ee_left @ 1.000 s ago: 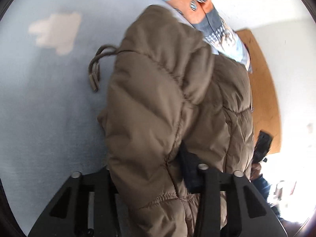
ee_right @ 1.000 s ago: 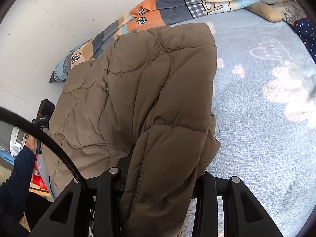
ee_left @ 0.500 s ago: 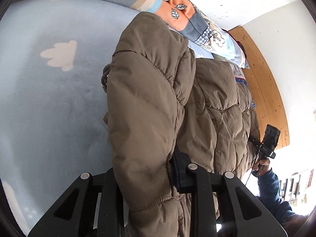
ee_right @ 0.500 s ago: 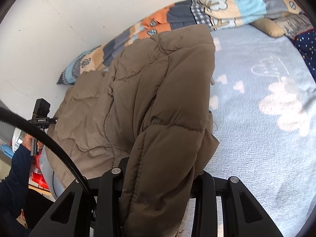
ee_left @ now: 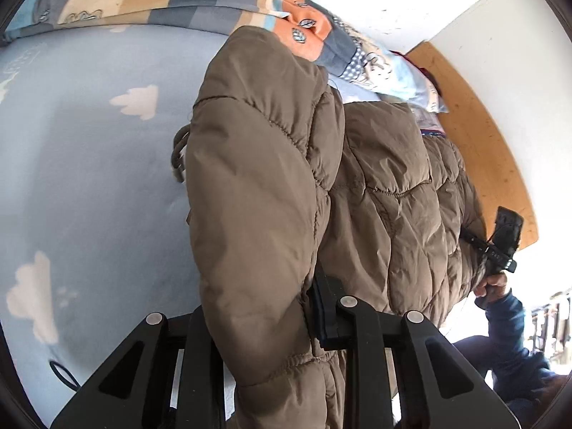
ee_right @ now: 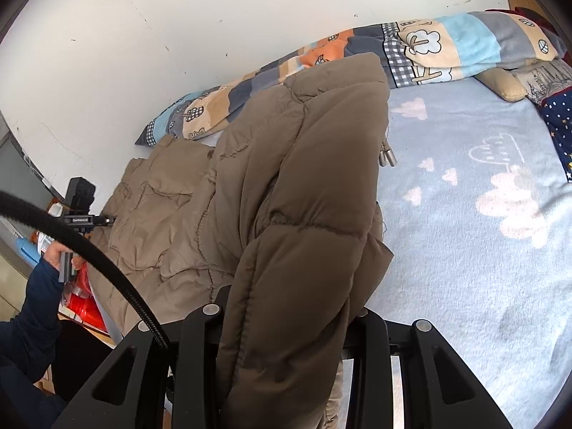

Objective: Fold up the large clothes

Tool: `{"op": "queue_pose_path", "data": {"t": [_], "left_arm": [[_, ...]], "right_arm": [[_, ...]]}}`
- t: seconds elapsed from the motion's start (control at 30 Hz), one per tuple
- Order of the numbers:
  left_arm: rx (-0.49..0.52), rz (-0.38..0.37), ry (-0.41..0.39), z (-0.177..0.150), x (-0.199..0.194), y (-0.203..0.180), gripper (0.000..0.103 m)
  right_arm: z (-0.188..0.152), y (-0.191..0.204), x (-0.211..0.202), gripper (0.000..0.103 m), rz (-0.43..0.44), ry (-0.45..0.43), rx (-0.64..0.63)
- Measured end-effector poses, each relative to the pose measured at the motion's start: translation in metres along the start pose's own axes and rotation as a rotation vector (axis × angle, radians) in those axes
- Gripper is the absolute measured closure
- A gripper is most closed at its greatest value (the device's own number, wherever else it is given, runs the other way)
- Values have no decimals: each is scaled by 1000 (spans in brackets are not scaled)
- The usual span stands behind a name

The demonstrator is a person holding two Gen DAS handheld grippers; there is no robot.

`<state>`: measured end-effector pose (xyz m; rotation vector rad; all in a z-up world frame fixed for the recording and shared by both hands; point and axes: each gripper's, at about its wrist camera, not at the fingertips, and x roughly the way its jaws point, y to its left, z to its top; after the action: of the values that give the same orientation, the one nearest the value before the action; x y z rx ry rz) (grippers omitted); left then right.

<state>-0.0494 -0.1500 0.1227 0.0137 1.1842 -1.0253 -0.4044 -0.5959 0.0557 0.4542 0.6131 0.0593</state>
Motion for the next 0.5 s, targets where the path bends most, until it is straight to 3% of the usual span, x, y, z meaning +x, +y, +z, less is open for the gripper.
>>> {"op": "queue_pose_path", "data": {"t": [0.17, 0.4, 0.5], "left_arm": [[13, 169, 22, -16, 38, 7, 76], [7, 214, -6, -22, 47, 15, 69], [-9, 222, -16, -27, 50, 21, 58]], "right_arm": [[-10, -12, 31, 67, -90, 90, 13], [-15, -32, 55, 64, -129, 150, 79], [-18, -39, 57, 55, -124, 159, 116]]}}
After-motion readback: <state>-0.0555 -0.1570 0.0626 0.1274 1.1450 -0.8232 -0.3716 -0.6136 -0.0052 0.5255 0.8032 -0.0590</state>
